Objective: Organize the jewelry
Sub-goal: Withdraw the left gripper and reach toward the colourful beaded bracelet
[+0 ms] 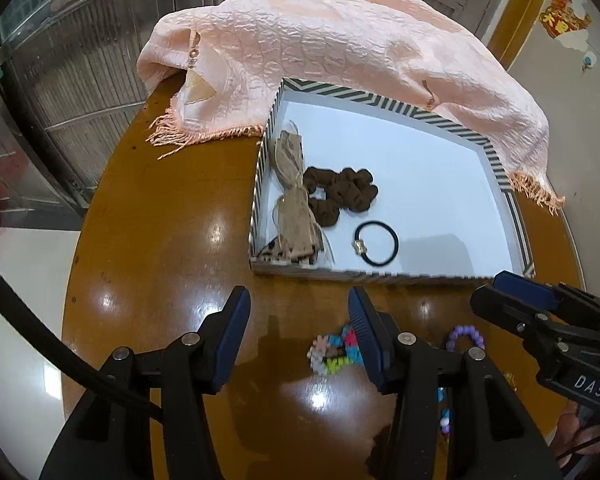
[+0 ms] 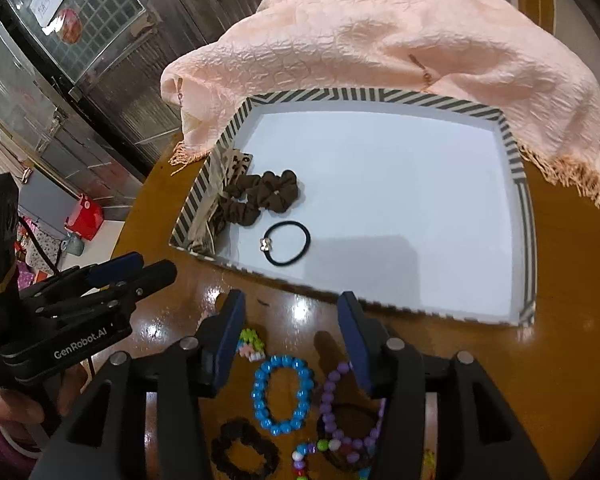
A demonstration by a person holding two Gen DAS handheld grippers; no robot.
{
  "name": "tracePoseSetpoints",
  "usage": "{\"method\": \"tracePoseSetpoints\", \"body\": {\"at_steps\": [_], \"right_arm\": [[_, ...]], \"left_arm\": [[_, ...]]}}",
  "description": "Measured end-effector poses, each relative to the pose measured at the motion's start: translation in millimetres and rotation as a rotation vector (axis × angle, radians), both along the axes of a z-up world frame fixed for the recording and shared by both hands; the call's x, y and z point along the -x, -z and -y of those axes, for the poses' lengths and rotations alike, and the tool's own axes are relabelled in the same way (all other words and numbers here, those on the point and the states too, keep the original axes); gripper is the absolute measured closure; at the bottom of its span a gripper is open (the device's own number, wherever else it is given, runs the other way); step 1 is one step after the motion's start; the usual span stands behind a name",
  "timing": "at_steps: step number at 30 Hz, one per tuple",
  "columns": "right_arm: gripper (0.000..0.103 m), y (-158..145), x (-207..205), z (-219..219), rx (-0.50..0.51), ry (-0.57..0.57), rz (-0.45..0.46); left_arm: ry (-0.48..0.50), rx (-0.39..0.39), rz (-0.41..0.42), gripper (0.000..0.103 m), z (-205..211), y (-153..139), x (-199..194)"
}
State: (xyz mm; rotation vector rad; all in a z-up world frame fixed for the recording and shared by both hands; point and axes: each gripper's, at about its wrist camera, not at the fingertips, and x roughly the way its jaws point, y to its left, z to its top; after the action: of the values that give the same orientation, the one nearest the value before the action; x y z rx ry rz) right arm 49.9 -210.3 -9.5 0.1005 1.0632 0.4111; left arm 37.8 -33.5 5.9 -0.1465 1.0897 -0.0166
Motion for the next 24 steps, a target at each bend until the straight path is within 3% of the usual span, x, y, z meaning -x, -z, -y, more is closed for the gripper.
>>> {"method": "tracePoseSetpoints", "body": {"at_steps": [9,15,24], "right_arm": [[0.052,-0.2,30.6,4.7,0.008,0.014,0.001],[0.052,-6.7,52.2,17.4,0.016,0.037,0.019],[0.050,3.3,84.7,53.9,0.046,0.119,0.011]], "left_arm": [[0.012,0.001,-0.001,0.070,-0.4,-0.8,25.0],[0.004,0.042,-0.006,0.070,-12.6,-2.4,39.4],[0.004,0.088,-0.068,0.070,-28.0,15.3,56.4]]}}
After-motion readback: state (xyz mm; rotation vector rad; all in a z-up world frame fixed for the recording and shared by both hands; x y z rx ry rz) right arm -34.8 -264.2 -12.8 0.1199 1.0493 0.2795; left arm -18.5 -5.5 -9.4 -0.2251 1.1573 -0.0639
